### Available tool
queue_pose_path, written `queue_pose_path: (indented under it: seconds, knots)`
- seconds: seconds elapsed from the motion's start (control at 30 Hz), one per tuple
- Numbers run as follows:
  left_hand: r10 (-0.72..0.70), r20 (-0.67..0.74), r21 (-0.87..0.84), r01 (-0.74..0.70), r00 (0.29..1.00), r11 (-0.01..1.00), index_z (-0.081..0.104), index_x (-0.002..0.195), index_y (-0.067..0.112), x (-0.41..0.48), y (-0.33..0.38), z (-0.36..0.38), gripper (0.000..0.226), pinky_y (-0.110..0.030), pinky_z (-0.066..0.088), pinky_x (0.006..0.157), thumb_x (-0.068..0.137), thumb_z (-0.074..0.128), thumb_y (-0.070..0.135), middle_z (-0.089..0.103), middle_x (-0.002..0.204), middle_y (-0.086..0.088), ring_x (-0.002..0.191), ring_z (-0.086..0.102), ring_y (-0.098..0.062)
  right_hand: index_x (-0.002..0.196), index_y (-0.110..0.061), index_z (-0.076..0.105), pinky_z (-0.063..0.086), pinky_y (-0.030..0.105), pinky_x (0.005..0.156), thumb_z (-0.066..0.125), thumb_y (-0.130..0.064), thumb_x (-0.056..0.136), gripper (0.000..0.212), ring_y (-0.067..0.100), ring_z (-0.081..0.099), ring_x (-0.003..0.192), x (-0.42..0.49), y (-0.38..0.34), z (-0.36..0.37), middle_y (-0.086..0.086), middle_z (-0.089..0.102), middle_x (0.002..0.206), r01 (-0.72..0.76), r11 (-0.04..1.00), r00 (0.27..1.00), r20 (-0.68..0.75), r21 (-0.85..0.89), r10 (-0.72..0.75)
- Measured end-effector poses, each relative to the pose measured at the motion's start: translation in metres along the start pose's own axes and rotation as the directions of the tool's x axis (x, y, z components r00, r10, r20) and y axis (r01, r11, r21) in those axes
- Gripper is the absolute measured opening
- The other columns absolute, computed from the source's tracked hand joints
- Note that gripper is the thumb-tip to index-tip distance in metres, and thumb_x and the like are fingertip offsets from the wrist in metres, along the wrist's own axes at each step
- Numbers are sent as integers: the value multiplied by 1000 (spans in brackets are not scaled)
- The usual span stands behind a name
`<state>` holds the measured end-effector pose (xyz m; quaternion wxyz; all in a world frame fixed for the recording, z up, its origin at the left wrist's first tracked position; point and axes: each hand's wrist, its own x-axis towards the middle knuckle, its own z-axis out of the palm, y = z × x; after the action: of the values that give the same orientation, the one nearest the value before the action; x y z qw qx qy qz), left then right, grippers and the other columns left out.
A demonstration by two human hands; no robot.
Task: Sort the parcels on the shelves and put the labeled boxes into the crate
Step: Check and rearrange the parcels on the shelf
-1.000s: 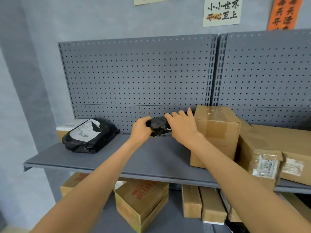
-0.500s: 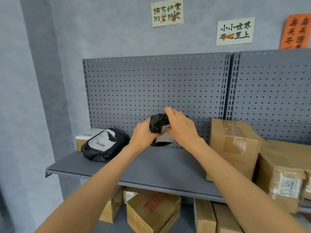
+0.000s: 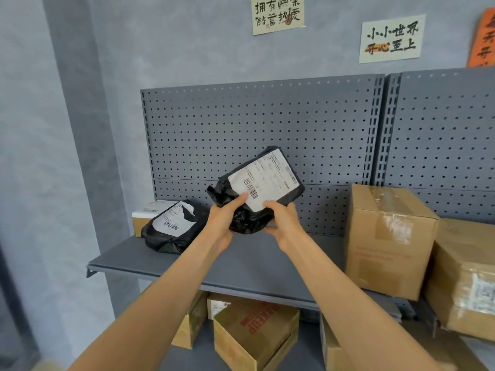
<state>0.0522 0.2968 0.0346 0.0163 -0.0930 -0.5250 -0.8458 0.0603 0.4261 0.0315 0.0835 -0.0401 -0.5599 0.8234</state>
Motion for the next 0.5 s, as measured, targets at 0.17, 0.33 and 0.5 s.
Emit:
queue_pose_path:
  seconds: [0.17, 0.33, 0.5]
  knots:
    - [-70, 54, 138, 62, 996, 988, 42, 141, 15, 1, 2, -18, 62, -47, 57, 83, 87, 68, 29, 62, 128, -11, 107, 66, -26, 128, -19, 42, 54, 37, 66, 53, -5, 92, 40, 23, 59, 106, 9, -4, -11, 1, 57, 120, 17, 999, 998, -65, 40, -14]
    - [-53, -82, 286, 75, 995, 955, 35, 145, 31, 9, 19, -52, 67, -38, 50, 81, 87, 66, 40, 50, 137, 2, 115, 58, -22, 131, -18, 45, 52, 41, 87, 51, -4, 93, 41, 25, 59, 108, 23, 3, -26, 5, 59, 126, -18, 997, 997, -73, -76, 12]
    - [-59, -67, 632, 88, 996, 770, 62, 126, 17, 20, -3, -58, 39, -24, 45, 62, 88, 67, 14, 62, 124, -7, 99, 61, -19, 116, -3, 49, 51, 37, 84, 59, -12, 93, 27, 24, 60, 100, 33, 29, -7, 8, 61, 119, -46, 979, 995, -100, -199, 27]
